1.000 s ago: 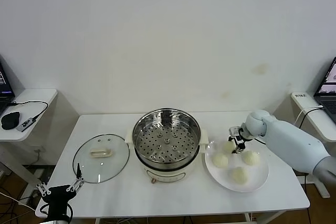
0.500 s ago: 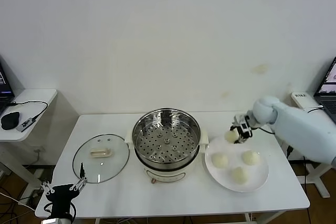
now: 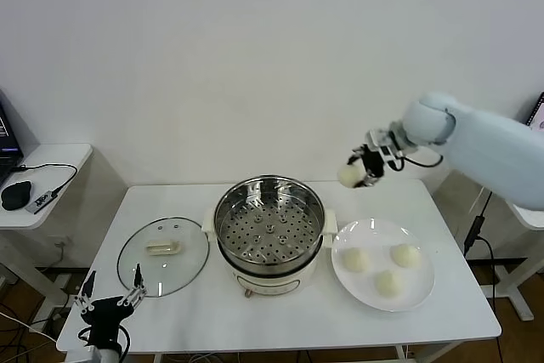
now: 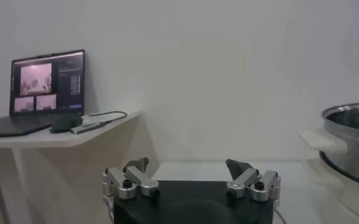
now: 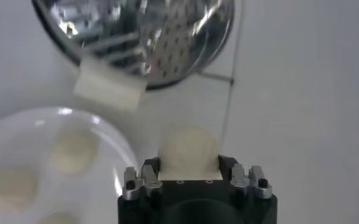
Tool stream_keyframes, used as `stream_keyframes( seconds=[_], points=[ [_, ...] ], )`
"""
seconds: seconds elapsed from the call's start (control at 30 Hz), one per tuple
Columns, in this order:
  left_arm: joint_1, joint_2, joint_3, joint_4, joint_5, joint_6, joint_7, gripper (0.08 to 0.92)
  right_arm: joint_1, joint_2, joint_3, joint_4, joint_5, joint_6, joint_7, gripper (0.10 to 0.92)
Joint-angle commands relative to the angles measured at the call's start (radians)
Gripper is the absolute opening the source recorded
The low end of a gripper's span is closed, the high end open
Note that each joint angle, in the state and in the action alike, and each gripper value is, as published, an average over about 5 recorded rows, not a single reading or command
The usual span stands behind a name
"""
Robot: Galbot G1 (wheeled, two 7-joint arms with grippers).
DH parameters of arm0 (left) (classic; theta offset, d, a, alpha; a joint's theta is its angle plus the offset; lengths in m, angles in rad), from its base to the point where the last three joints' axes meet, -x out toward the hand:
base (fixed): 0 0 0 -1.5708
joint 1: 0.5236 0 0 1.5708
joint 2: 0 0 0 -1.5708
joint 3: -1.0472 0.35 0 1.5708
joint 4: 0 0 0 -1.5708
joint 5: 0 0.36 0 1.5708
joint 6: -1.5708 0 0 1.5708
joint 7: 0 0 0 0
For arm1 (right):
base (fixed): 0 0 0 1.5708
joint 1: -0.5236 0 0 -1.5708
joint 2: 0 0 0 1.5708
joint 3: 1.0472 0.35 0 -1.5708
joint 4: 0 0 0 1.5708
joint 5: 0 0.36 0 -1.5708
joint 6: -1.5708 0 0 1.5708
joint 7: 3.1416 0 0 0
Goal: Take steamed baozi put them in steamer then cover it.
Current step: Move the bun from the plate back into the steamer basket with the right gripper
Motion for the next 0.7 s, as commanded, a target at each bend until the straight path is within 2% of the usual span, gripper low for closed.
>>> stream_keyframes(
  seconds=[0.03, 0.43, 0.7],
  points=[
    [-0.004, 0.004, -0.01, 0.008, -0.152, 0.04, 0.005, 0.823, 0.112, 0.118, -0.081, 0.024, 0.089, 0.029, 0.016, 0.602],
    [-0.002, -0.009, 0.0, 0.005, -0.093, 0.021, 0.037, 0.823, 0.024, 0.342, -0.163, -0.084, -0.097, 0.272, 0.037, 0.602],
    [0.005, -0.021, -0.005, -0.008, -0.072, 0.022, 0.039, 0.823, -0.048, 0.418, -0.167, -0.176, -0.315, 0.446, 0.075, 0.602]
  ],
)
